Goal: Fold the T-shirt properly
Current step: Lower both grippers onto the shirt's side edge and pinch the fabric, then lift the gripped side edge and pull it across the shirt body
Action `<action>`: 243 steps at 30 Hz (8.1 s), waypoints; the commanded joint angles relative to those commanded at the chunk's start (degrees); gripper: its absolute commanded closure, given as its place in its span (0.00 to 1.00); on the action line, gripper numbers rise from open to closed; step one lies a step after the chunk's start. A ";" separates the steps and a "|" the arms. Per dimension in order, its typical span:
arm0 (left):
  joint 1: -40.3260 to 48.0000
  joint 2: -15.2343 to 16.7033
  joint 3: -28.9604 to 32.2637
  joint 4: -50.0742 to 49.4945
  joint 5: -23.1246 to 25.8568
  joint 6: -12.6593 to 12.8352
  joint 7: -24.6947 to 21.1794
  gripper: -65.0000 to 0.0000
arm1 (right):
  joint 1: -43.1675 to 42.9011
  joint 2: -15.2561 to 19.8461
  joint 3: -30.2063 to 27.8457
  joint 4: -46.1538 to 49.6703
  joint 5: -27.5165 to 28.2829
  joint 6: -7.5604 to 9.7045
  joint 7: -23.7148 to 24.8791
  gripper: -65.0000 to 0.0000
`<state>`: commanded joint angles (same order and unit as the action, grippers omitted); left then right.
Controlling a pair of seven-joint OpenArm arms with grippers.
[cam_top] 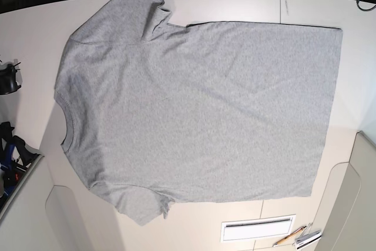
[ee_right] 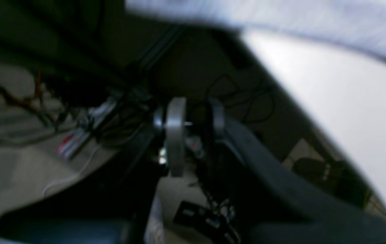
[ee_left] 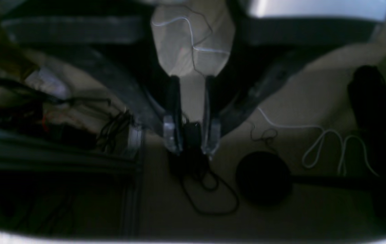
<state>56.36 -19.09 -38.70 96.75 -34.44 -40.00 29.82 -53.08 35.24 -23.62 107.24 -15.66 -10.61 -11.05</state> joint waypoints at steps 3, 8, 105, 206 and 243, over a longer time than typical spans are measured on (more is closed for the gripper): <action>0.02 0.00 -1.79 0.98 -2.71 0.00 0.02 0.65 | 0.02 -0.02 0.04 3.34 -1.95 -2.16 -1.60 0.84; 0.00 -0.02 -4.37 1.60 -5.35 0.00 0.00 0.63 | 0.20 -0.15 0.37 7.85 -6.84 -6.14 -3.89 0.68; -22.05 -10.29 6.91 -19.82 -21.88 0.00 9.31 0.31 | 11.67 -24.04 28.61 -4.50 37.40 23.08 -10.08 0.46; -33.75 -16.04 5.14 -5.75 -3.48 0.00 4.55 1.00 | 36.63 -24.92 38.86 -3.39 42.01 30.60 -18.82 1.00; -50.18 -16.31 15.98 -19.19 5.62 1.91 -3.06 0.76 | 57.64 -24.96 38.86 -27.26 40.52 33.59 -15.96 0.58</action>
<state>6.17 -35.40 -22.72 77.56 -28.82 -38.09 26.76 4.56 10.28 15.25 79.99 24.86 22.98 -27.00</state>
